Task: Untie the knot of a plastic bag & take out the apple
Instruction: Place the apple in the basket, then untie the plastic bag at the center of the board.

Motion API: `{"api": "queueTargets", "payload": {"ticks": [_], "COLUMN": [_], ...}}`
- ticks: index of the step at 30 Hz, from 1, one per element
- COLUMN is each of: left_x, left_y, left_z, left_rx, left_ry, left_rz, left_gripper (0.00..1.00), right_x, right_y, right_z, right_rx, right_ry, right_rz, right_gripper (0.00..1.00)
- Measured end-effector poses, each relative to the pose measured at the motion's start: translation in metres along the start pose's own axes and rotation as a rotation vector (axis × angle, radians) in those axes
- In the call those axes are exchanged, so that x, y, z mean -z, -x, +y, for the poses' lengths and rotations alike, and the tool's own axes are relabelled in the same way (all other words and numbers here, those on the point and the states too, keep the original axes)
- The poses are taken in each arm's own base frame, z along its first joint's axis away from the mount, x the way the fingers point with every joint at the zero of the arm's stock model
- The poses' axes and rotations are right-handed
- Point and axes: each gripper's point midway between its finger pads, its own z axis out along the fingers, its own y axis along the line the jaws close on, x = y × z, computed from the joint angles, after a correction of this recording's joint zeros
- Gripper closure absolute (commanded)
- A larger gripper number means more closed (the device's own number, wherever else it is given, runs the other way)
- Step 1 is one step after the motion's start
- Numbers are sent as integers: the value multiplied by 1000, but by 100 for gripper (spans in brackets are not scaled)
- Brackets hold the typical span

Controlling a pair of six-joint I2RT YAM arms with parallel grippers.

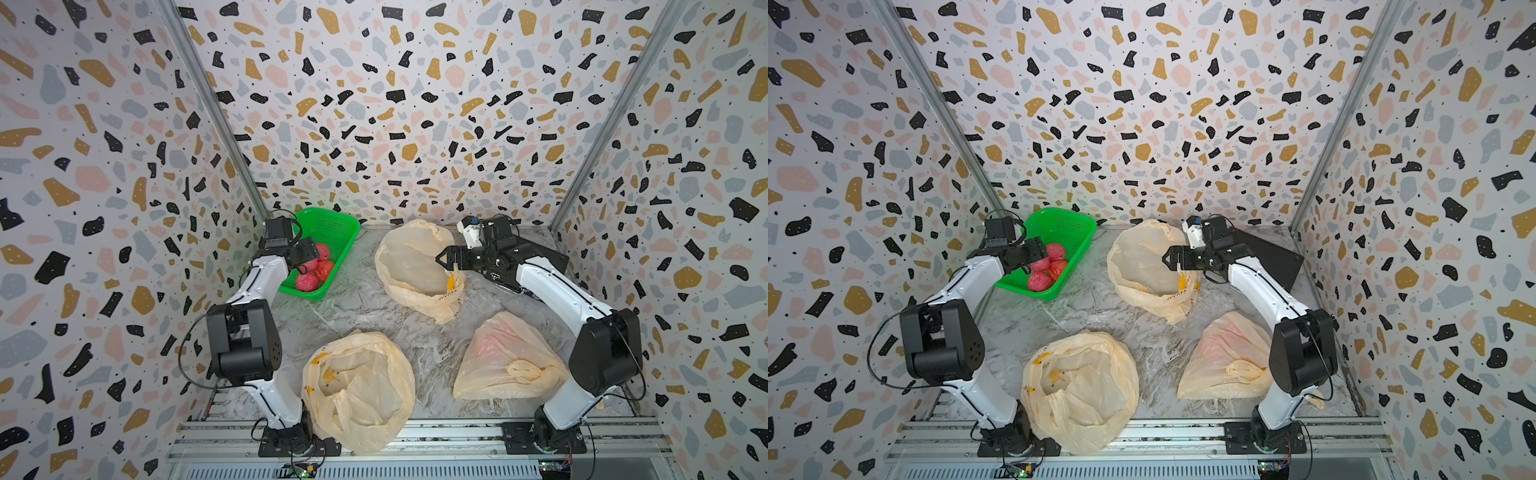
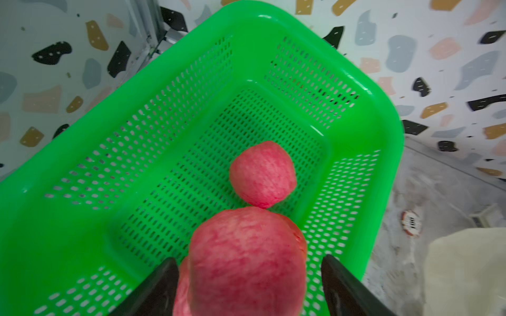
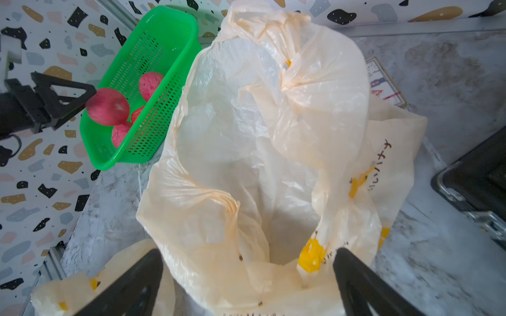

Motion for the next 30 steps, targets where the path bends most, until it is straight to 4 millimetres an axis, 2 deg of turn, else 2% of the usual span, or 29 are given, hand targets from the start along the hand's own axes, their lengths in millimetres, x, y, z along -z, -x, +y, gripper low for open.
{"api": "queueTargets", "payload": {"ticks": [4, 9, 14, 17, 20, 23, 25, 27, 30], "left_x": [-17, -31, -28, -14, 14, 52, 85, 115, 157], "left_y": [-3, 4, 10, 13, 17, 25, 25, 18, -6], "left_z": [20, 24, 16, 3, -27, -76, -116, -153, -199], "left_rx": [9, 0, -3, -25, -74, -146, -207, -264, -338], "left_ry": [53, 61, 23, -18, -88, -200, -293, -385, -534], "left_rz": [13, 11, -9, -38, -78, -137, -179, -209, -217], "left_gripper": [9, 8, 7, 7, 6, 5, 5, 5, 4], "right_x": [20, 37, 45, 51, 63, 81, 95, 105, 119], "right_y": [-18, -45, -73, -88, -101, -114, -122, -135, -166], "right_z": [0, -9, -25, -37, -51, -59, -62, -66, -79], "right_rx": [10, 12, -14, -40, -85, -131, -153, -169, -221], "right_ry": [-37, -101, -190, -253, -318, -373, -413, -450, -521], "right_rz": [46, 112, 201, 253, 296, 328, 344, 362, 420], "right_gripper": [1, 1, 1, 1, 1, 1, 1, 1, 1]}}
